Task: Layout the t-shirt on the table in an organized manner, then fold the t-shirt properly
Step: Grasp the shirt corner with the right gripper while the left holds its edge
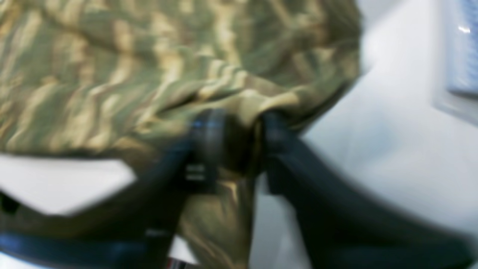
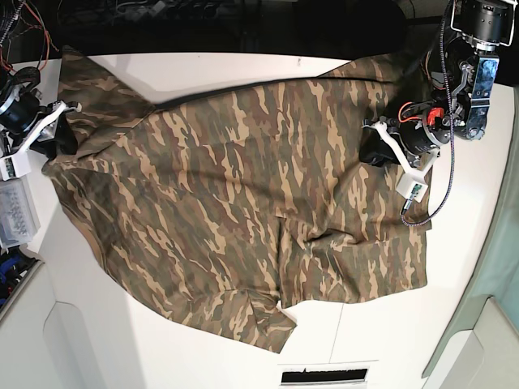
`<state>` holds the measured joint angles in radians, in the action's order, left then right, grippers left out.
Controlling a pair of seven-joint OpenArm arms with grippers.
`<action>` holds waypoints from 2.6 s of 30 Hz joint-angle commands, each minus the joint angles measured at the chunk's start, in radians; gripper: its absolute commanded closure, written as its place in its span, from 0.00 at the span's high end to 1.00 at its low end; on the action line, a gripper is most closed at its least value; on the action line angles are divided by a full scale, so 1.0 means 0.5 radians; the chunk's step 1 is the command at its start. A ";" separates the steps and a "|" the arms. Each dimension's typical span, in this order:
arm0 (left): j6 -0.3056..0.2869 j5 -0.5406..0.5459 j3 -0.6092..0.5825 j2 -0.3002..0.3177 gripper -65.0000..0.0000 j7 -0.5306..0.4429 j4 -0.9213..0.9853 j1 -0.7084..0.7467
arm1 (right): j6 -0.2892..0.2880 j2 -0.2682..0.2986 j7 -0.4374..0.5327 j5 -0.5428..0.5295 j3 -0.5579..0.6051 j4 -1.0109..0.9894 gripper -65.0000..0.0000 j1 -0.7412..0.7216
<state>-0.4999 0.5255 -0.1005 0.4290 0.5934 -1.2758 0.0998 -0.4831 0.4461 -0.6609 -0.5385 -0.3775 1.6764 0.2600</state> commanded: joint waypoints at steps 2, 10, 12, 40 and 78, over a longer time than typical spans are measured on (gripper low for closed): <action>0.086 -0.163 -0.017 -0.001 0.27 0.219 0.052 0.028 | 0.121 0.034 0.046 0.033 -0.019 -0.056 0.55 -0.050; 0.086 -0.164 -0.017 0.001 0.27 0.245 0.052 0.035 | 0.165 0.034 -0.205 -0.102 -0.019 -0.114 0.55 -0.074; 0.086 -0.164 -0.017 0.001 0.27 0.246 0.052 0.040 | 0.139 0.036 -0.228 -0.138 -0.019 -0.111 0.55 -0.041; 0.085 -0.163 -0.017 -0.062 0.27 0.221 0.052 0.040 | 0.046 0.031 -0.240 -0.255 -0.066 -0.307 0.55 0.367; 0.085 -0.252 -0.017 -0.105 0.27 0.214 0.064 0.043 | -0.181 -0.130 -0.166 -0.443 -0.053 0.558 0.00 0.345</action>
<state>-0.4957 0.4873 -0.0967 0.3790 0.5789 -1.2747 0.0971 -0.5716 0.3687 -0.7650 -0.7475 -0.3969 1.9423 0.4362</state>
